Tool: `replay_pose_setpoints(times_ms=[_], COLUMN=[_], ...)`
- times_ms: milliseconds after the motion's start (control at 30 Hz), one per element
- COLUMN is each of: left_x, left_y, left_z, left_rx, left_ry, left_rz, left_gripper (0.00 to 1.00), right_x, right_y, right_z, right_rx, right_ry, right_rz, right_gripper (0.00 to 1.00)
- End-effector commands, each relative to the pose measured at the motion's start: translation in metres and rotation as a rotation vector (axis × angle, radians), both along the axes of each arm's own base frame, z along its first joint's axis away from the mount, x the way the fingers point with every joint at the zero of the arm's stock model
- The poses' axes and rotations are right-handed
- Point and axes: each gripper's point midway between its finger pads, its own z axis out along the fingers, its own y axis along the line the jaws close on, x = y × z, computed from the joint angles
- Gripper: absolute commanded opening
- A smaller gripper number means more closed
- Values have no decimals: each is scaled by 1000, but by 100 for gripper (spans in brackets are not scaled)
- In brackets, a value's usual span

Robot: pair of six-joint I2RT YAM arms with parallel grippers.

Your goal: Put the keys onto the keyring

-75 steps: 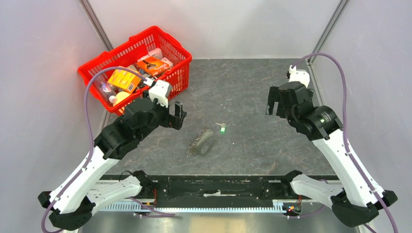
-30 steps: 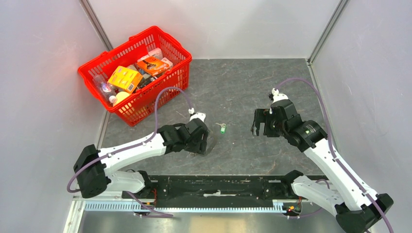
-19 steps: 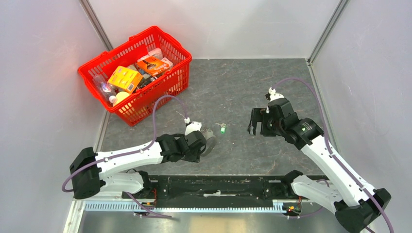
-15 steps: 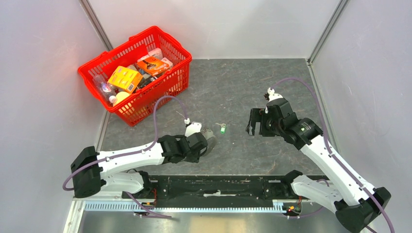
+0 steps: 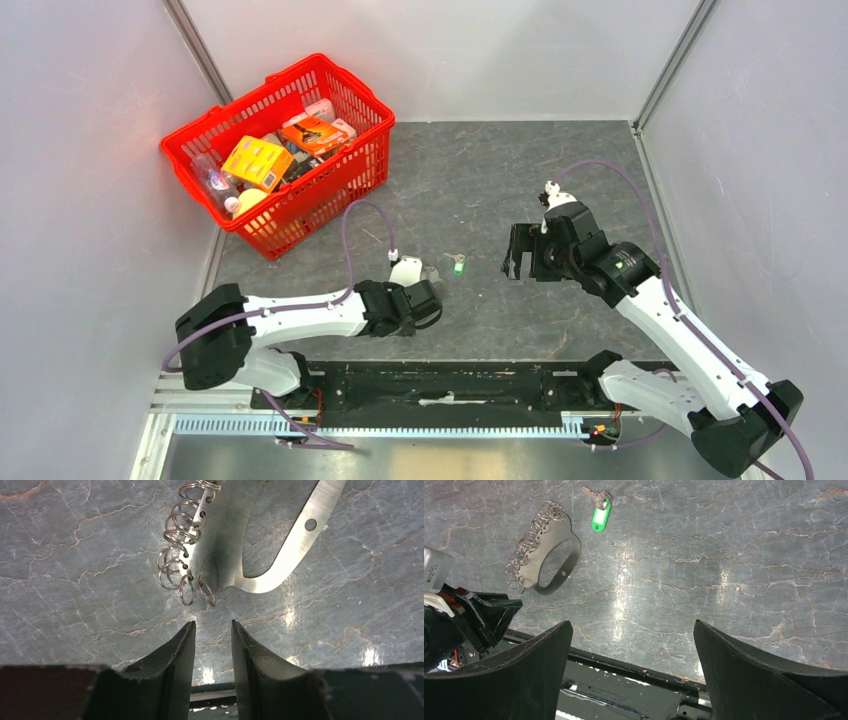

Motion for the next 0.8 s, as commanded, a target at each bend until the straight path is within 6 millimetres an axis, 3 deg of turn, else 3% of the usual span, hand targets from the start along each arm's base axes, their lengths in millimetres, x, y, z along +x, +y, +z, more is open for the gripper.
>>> replay_pose_setpoints(times_ms=[0, 467, 767], left_x=[16, 24, 26], left_y=[-16, -23, -10], left_z=[7, 2, 3], left_rx=[-48, -37, 6], left_ry=[-72, -95, -119], left_rz=[60, 60, 84], left_gripper=[39, 31, 28], right_x=[1, -2, -4], right_y=[5, 7, 9], right_z=[3, 5, 7], right_rx=[17, 27, 31], right_ry=[-22, -26, -27], right_rz=[22, 41, 49], right_gripper=[99, 99, 99])
